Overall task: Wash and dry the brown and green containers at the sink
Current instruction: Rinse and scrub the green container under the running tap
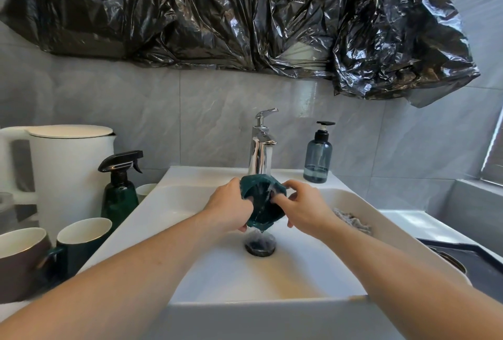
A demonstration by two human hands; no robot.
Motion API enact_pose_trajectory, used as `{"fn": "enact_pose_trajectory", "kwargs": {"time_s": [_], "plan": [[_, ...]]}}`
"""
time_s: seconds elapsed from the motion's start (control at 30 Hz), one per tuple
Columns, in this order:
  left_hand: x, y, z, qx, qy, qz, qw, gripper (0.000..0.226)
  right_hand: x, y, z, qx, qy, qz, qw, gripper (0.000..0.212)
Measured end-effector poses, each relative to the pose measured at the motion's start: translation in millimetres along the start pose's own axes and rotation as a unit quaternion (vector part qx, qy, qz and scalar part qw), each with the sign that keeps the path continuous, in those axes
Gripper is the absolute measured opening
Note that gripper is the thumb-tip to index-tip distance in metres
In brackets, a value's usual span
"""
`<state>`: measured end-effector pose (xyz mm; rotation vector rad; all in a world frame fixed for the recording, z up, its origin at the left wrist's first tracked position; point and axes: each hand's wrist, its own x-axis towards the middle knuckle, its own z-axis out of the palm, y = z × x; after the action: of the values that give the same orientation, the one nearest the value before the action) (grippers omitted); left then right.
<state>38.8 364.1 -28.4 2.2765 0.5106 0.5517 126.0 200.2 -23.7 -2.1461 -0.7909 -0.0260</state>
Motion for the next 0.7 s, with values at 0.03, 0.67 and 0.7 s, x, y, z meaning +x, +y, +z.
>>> {"fn": "enact_pose_trajectory", "kwargs": {"time_s": [0.03, 0.67, 0.7], "plan": [[0.3, -0.3, -1.1, -0.001, 0.014, 0.002, 1.0, 0.03, 0.1, 0.1, -0.2, 0.01, -0.013, 0.003, 1.0, 0.034], [-9.2, 8.9, -4.8, -0.056, -0.041, -0.039, 0.997, 0.016, 0.1, -2.1, 1.3, 0.0, 0.007, -0.019, 1.0, 0.025], [-10.3, 9.3, -5.2, -0.056, -0.043, -0.041, 0.997, 0.016, 0.1, -1.6, 1.9, 0.0, 0.007, -0.024, 1.0, 0.024]]}}
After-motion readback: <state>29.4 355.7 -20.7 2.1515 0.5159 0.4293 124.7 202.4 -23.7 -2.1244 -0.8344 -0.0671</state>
